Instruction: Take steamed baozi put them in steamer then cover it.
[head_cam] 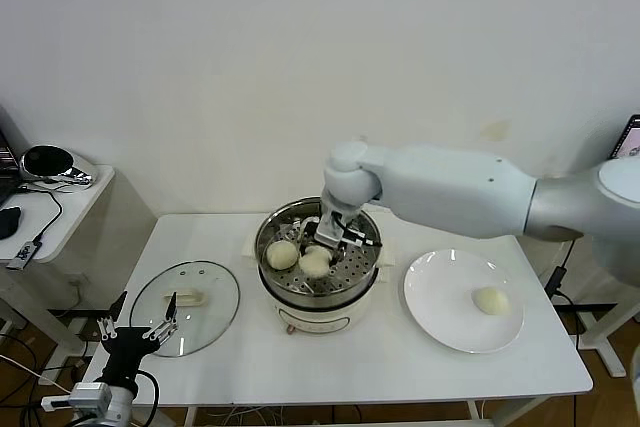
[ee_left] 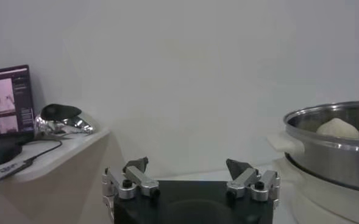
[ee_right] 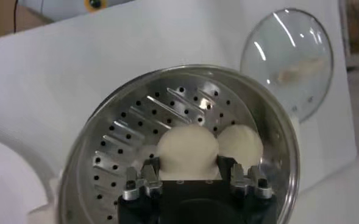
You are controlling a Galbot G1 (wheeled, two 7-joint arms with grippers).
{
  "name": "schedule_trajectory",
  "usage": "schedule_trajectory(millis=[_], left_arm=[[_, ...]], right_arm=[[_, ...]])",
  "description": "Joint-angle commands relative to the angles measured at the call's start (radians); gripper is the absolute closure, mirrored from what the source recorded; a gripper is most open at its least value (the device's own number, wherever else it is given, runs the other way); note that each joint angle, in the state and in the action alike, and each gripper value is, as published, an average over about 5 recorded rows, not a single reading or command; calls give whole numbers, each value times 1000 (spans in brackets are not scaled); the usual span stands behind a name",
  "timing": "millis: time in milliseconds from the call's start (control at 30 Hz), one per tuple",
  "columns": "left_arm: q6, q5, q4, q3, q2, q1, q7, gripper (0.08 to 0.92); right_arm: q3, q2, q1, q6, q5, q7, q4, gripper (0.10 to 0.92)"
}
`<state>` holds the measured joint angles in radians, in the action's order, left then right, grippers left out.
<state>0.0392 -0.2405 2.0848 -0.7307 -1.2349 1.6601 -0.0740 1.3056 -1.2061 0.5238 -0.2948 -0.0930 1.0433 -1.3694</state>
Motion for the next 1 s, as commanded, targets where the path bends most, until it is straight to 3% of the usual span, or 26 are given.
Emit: schedule_trajectory(millis=[33,267,500,833,1000], left_arm=[[-2,-1,-4,0,-1,1,0,177],[-3,-3,-8,0,-2,1,0,177],[-2,-4,-9,1,-1,-6,0,177],[-1,-7,-10,6,12,-14,1,177],[-3,-9,-15,5,24,-11,2,177]], right_arm=[[11,-23,-40,-62,-70,-14,9,431],[10,-16,-45,-72,-75,-10,6,407],[-8,31,56,-57,-14,8,-14,238],[-35,296,193,425,228,90,-127,203],[-53,488,189,583,233,111,-203,203]])
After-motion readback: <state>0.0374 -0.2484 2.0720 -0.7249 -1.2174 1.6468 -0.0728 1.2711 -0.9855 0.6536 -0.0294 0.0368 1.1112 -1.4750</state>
